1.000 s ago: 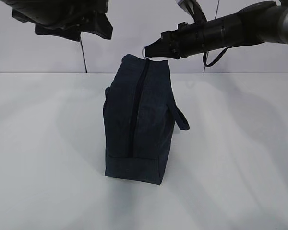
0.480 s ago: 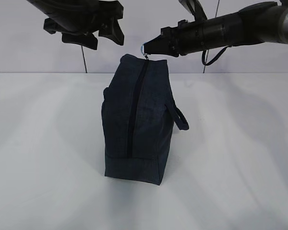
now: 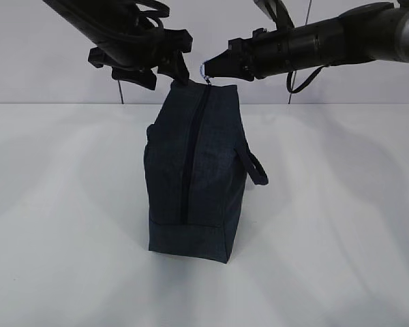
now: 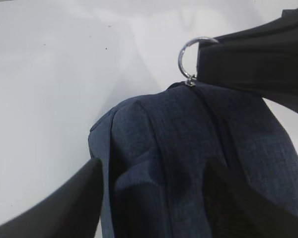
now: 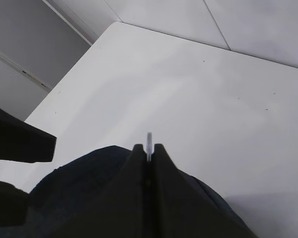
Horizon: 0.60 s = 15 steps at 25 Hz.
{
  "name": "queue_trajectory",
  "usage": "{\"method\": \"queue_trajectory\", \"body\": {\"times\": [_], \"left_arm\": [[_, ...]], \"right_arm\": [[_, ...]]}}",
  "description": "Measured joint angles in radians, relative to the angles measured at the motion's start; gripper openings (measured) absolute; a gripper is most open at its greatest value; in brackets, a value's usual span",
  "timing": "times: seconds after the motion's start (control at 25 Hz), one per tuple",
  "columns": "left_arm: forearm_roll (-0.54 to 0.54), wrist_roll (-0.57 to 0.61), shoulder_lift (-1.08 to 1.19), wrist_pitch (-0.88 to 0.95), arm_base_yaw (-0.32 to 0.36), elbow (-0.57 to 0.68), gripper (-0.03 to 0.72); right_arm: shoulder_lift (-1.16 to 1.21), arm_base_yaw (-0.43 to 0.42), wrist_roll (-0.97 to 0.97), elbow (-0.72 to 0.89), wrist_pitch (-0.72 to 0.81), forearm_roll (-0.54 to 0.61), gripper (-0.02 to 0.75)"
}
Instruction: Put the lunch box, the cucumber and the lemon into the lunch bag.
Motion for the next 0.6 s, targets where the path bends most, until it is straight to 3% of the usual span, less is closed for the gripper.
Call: {"method": "queue_trajectory", "body": {"times": [0.48,0.6], "left_arm": [[-0.095,0.053,0.033,-0.041,0.0,-0.002,0.291],[-0.102,0.056,0.039,-0.045,0.0,-0.002,0.19]], "right_arm": [[0.0,0.0,0.0,0.0,0.0,0.002,0.02],[0.0,0.0,0.0,0.0,0.0,0.002,0.02]]}}
